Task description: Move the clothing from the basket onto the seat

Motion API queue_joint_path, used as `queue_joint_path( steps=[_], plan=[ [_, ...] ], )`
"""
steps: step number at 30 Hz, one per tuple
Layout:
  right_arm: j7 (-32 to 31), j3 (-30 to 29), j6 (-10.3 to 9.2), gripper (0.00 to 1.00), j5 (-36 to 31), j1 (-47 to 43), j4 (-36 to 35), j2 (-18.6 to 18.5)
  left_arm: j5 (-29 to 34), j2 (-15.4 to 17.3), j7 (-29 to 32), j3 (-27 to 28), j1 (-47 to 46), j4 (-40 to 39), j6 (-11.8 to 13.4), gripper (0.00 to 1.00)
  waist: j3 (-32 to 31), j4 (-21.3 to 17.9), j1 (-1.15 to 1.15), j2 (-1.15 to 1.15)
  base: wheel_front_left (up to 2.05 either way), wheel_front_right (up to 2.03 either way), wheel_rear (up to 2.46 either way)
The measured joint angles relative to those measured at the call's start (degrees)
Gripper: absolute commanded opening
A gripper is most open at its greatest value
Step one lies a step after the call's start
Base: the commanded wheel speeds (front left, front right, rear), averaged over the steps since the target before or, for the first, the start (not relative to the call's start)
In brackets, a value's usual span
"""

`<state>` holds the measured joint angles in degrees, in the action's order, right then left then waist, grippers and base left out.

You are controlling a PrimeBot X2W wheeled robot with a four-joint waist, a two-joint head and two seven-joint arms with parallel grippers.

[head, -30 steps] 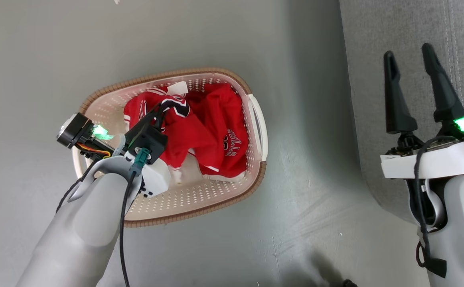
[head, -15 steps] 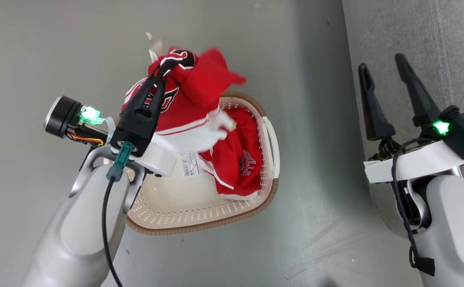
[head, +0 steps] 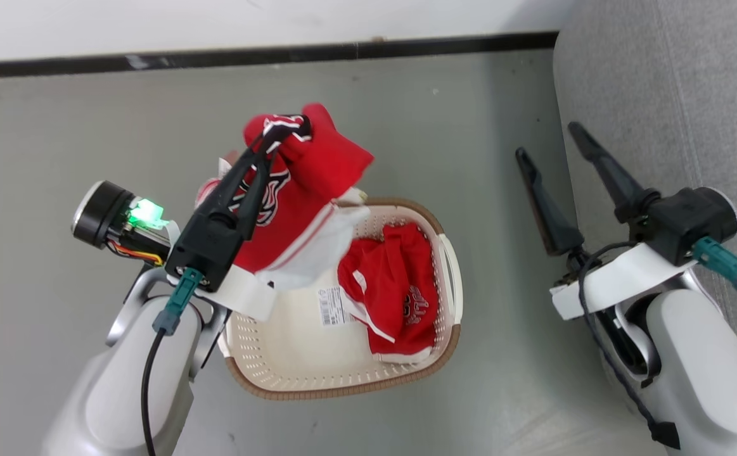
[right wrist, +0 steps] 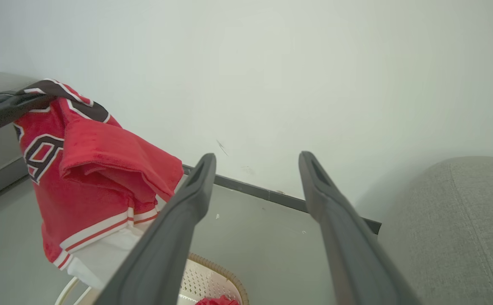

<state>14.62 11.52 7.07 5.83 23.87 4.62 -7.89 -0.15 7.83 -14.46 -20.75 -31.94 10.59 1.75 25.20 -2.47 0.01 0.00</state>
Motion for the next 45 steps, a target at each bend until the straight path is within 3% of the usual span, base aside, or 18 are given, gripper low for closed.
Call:
queue_joint_path(
  steps=[22, 42, 45],
  plan=[
    [0.0, 12.29, 0.01, 1.0, -0.74, -6.05, 3.76, -1.91, -1.87, 1.08, 0.11, -5.23, 6.21, -5.89, -5.89, 0.0, -14.78, 2.85, 0.0, 0.0, 0.0, 0.0, 0.0],
    [0.0, 25.53, 0.01, 1.0, -3.2, -5.99, 7.5, -3.61, -4.34, 0.98, 5.84, -10.11, 10.13, -11.09, -7.51, 0.0, -24.33, 4.19, 0.0, 0.0, 0.0, 0.0, 0.0],
    [0.0, 26.54, 0.01, 1.0, -5.87, -5.3, 8.27, -3.71, -4.42, 1.0, 6.82, -10.61, 10.71, -11.77, -7.54, 0.0, -25.23, 4.48, -0.01, 0.0, 0.0, 0.0, 0.0]
  ],
)
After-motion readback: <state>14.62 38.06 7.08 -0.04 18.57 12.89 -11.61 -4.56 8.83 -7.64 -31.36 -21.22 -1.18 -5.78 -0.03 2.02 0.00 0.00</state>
